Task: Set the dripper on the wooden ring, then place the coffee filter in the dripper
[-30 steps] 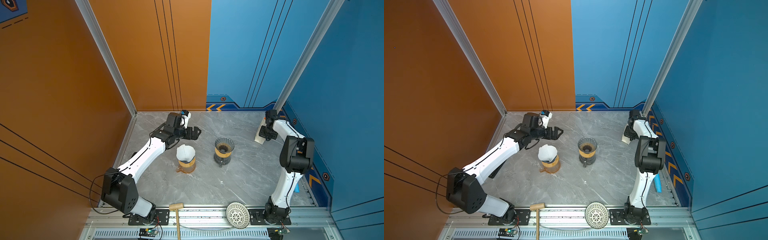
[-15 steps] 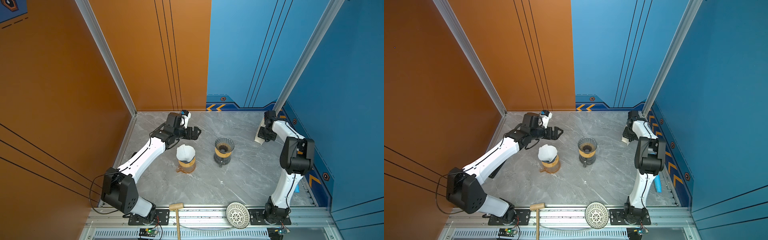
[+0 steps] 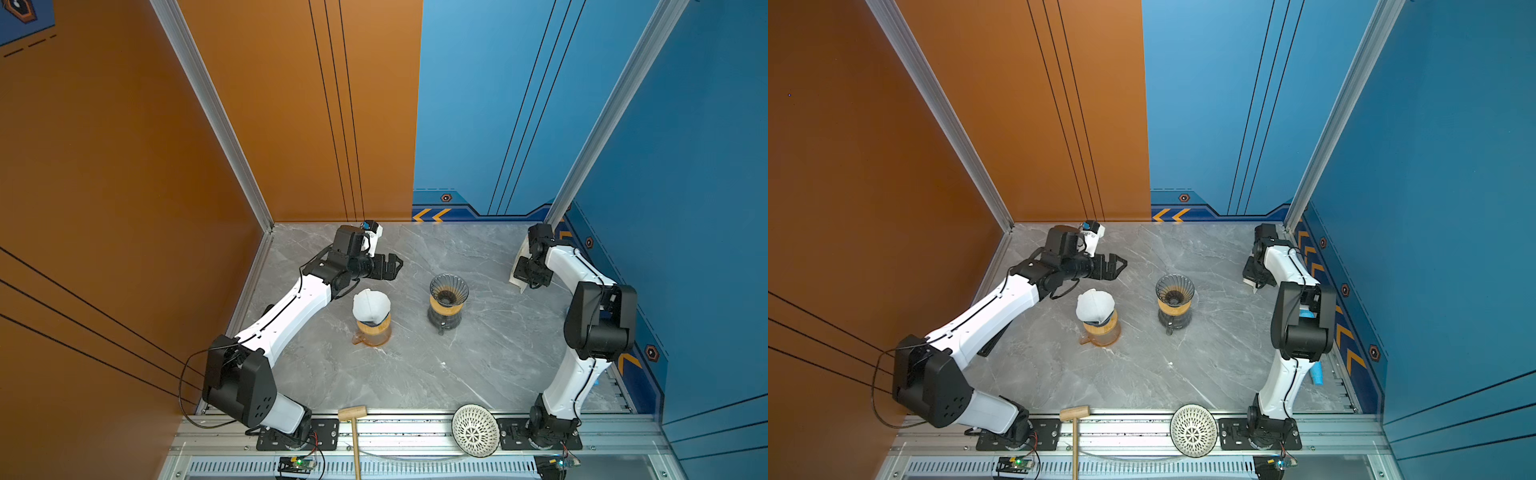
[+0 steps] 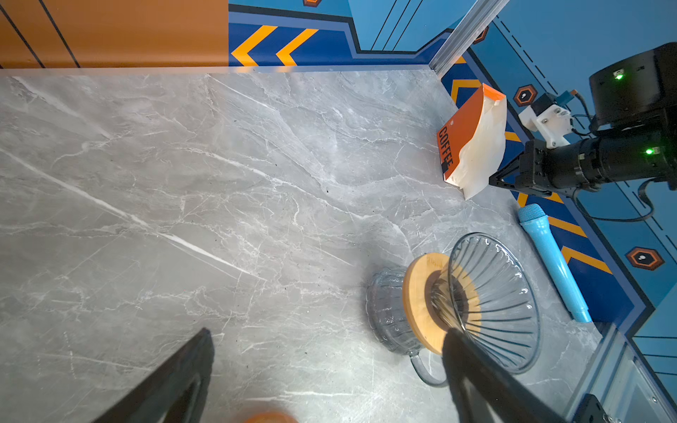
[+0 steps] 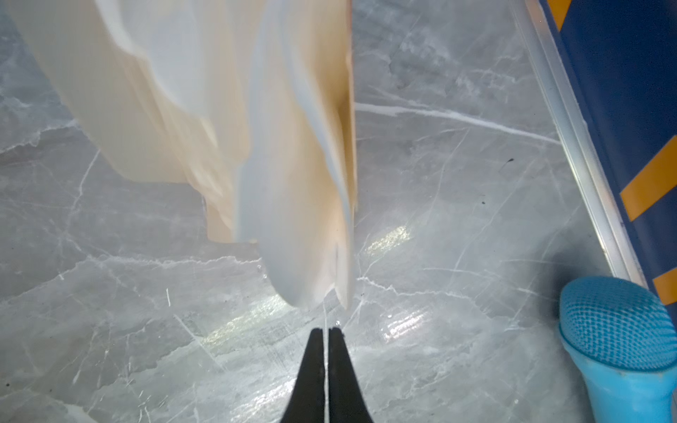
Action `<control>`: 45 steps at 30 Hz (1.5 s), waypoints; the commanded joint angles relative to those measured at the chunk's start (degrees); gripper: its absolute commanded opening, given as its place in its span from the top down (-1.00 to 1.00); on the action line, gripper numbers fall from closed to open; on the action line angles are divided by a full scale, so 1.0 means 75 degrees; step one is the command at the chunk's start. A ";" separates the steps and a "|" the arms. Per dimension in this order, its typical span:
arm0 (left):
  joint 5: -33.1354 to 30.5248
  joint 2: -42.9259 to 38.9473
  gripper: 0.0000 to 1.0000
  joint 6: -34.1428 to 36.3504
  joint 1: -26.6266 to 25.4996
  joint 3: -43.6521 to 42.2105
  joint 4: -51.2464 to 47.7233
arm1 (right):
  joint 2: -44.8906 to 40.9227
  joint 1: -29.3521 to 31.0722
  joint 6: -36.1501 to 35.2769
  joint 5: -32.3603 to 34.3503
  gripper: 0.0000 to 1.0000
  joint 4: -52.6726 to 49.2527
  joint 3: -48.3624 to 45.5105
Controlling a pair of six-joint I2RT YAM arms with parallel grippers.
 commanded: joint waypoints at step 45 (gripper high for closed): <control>0.0031 -0.0074 -0.96 -0.0022 -0.0173 0.0164 -0.0207 | -0.0331 -0.0273 -0.0180 0.0356 0.49 0.0998 -0.0594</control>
